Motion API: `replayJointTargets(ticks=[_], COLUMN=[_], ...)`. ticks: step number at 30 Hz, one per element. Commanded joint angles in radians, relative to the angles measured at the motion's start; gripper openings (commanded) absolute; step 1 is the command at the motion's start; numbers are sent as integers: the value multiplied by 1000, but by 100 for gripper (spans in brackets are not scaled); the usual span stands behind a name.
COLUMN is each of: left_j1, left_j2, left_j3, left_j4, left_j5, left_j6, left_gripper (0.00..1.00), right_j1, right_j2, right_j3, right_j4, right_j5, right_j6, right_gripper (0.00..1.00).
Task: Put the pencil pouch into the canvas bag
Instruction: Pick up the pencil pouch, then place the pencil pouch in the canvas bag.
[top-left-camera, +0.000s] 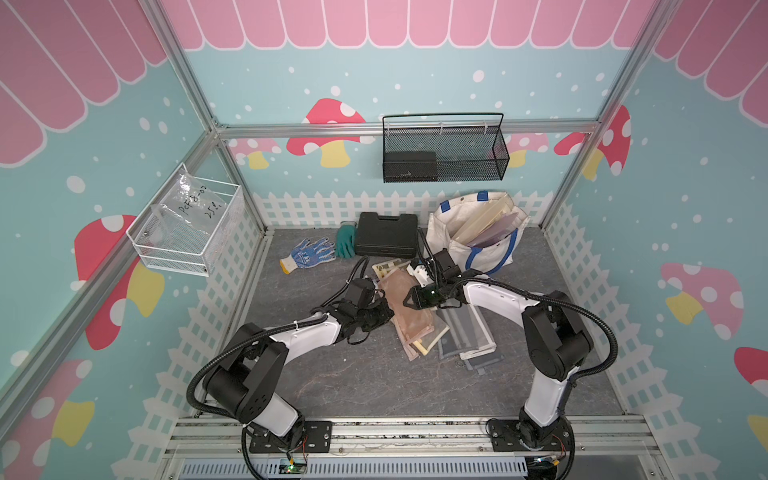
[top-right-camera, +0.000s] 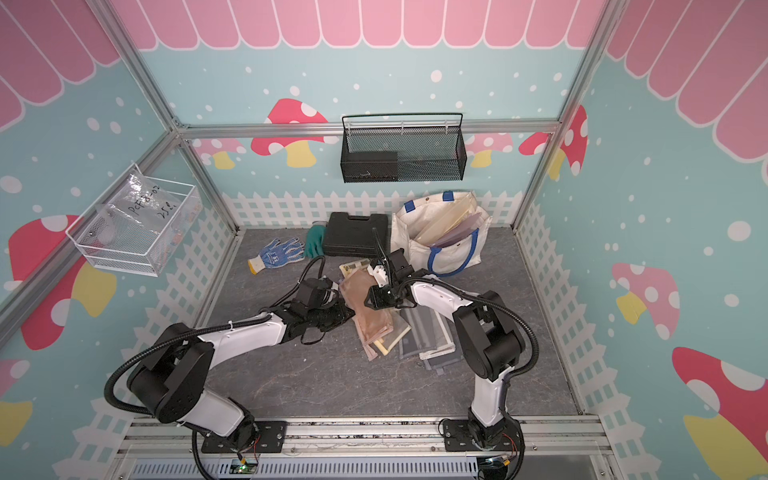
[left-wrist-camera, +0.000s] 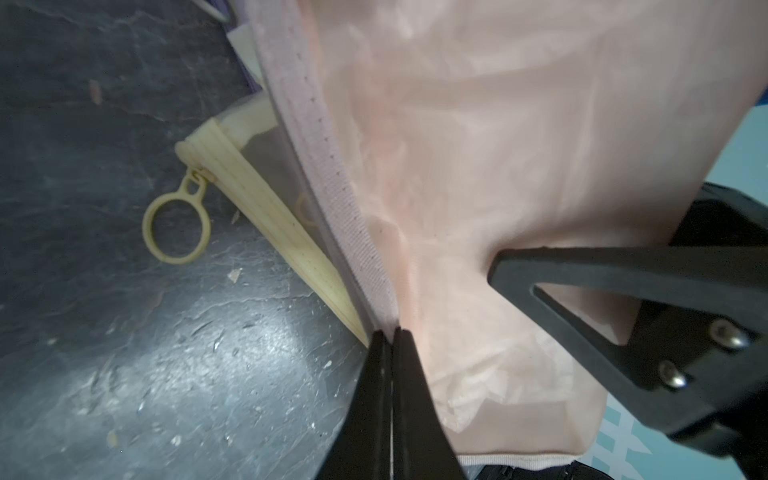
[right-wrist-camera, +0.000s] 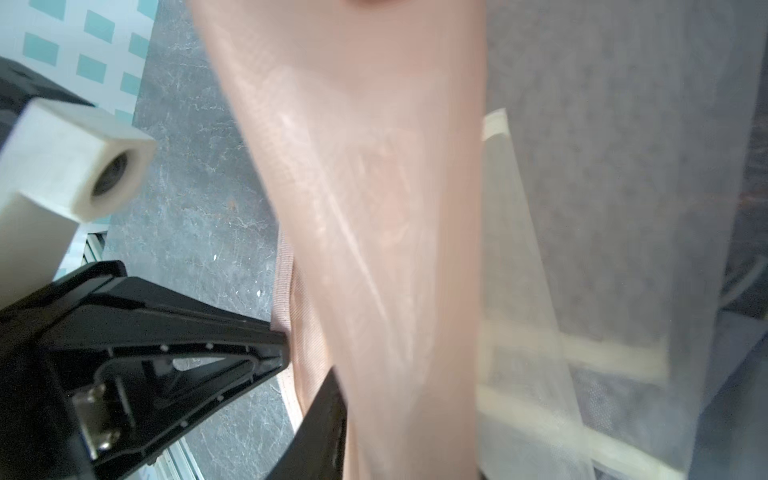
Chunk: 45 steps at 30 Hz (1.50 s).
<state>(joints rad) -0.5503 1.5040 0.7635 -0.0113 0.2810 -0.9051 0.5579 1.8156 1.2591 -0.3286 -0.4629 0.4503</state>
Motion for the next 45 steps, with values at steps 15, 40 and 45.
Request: replayJointTargets(ticks=[15,40,45], left_j1=[-8,-25,-25], left_j2=[-284,-355,-388], left_j3=[45,134,113], left_j4=[-345,-463,-469], left_j5=[-151,-216,-229], left_j6=[186,286,276], left_gripper=[50,52,52], right_j1=[-61,-529,-527], right_j2=[-376,-347,-258], right_j3=[223,281,296], right_j4=[-69,-2,10], right_j5=[164,498,530], right_j6=[124,620,648], right_gripper=[0,0,0])
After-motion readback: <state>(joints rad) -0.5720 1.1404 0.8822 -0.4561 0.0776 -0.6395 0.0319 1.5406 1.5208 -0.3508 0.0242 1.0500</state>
